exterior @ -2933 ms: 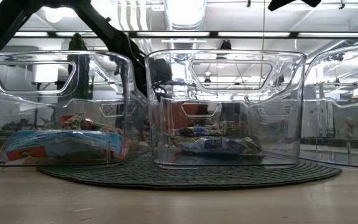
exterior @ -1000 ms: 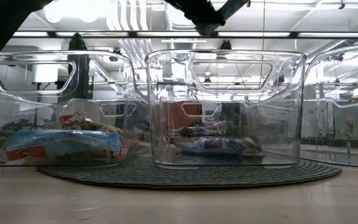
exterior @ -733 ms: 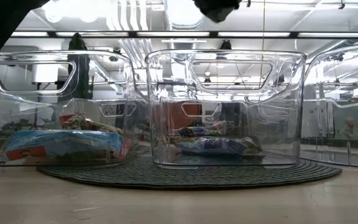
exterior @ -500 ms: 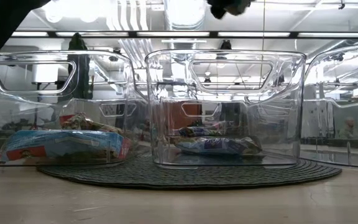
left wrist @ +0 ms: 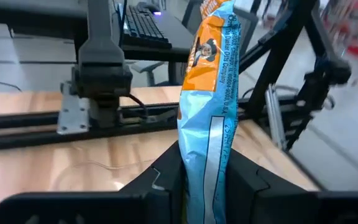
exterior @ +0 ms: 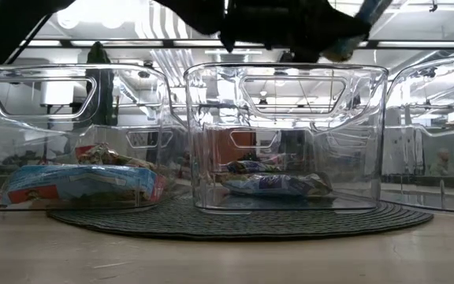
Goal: Pick and place Granola Bars by type
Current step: Put the yellow granola bar into the right transparent bin
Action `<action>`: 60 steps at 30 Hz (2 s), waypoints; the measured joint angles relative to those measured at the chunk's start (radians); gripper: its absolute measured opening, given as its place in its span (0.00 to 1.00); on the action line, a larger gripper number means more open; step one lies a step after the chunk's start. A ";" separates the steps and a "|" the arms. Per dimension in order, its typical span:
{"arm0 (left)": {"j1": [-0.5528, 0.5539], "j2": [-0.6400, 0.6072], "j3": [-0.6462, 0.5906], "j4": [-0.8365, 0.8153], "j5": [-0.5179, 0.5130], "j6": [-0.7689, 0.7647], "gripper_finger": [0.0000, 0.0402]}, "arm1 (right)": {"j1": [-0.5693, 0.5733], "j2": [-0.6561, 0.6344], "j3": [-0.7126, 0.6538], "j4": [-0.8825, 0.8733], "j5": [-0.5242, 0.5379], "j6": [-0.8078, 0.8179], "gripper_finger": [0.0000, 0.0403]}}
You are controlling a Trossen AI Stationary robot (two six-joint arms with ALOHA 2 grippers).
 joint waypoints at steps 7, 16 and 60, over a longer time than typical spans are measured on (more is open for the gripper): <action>-0.010 0.020 -0.040 0.124 -0.041 -0.082 0.16 | 0.000 -0.001 -0.015 0.001 0.025 0.008 0.02; -0.009 0.026 -0.004 0.103 -0.041 -0.130 0.21 | 0.000 -0.001 -0.044 0.005 0.025 0.019 0.02; 0.043 -0.038 0.431 -0.903 -0.043 0.200 0.00 | 0.000 0.000 -0.058 0.013 0.105 0.051 0.02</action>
